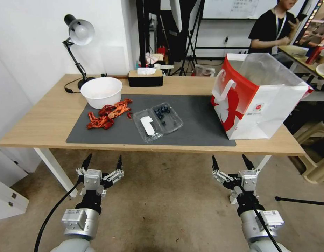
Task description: Close the takeout container lid, then place the container into the takeout bag.
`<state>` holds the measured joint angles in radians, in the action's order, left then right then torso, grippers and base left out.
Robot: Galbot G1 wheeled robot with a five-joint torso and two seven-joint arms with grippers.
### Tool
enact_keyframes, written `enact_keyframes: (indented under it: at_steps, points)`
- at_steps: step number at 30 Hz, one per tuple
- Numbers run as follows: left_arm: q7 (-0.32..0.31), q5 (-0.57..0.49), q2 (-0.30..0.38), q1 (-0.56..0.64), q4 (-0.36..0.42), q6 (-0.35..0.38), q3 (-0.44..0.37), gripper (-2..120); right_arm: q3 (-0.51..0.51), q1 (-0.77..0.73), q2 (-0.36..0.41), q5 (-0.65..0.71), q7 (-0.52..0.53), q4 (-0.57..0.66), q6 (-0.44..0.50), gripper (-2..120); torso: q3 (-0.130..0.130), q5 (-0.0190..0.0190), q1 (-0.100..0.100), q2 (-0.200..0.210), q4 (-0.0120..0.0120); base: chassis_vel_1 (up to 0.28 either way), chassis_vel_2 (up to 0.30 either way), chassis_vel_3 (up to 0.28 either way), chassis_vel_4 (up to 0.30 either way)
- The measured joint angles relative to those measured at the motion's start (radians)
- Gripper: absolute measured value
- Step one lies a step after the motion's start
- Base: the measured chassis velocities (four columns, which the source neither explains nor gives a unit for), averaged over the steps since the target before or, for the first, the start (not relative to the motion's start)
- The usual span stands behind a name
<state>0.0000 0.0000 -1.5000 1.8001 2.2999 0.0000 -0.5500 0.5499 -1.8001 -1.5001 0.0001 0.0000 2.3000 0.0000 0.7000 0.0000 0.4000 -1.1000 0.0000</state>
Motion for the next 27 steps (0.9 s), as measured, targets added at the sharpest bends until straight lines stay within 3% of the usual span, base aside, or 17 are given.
enact_keyframes:
  at_steps: [17, 19, 20, 22, 27]
  points:
    - [-0.01, -0.013, 0.004, -0.003, 0.001, 0.007, 0.007, 100, -0.001, -0.003, -0.003, -0.002, -0.008, 0.002, -0.006, 100, 0.0, 0.0, 0.0, 0.0, 0.0002, 0.0, 0.0, 0.0, 0.0]
    - [-0.071, -0.094, 0.029, -0.028, 0.023, 0.062, 0.058, 100, -0.019, -0.035, -0.045, -0.028, -0.102, 0.035, -0.074, 100, 0.0, 0.0001, 0.0, 0.0, -0.0004, 0.0, 0.0, 0.0, 0.0]
    - [-0.071, -0.094, 0.029, -0.028, 0.023, 0.062, 0.058, 100, -0.019, -0.035, -0.045, -0.028, -0.102, 0.035, -0.074, 100, 0.0, 0.0001, 0.0, 0.0, -0.0004, 0.0, 0.0, 0.0, 0.0]
    - [-0.138, -0.183, 0.058, -0.054, 0.046, 0.123, 0.112, 100, -0.023, -0.047, -0.063, -0.03, -0.155, 0.05, -0.11, 100, 0.0, -0.0003, 0.0, 0.0, -0.0002, 0.0, 0.0, 0.0, 0.0]
    - [-0.234, -0.317, 0.103, -0.097, 0.073, 0.209, 0.196, 100, -0.008, -0.03, -0.057, -0.002, -0.163, 0.053, -0.12, 100, 0.0, 0.0002, 0.0, 0.0, -0.0002, 0.0, 0.0, 0.0, 0.0]
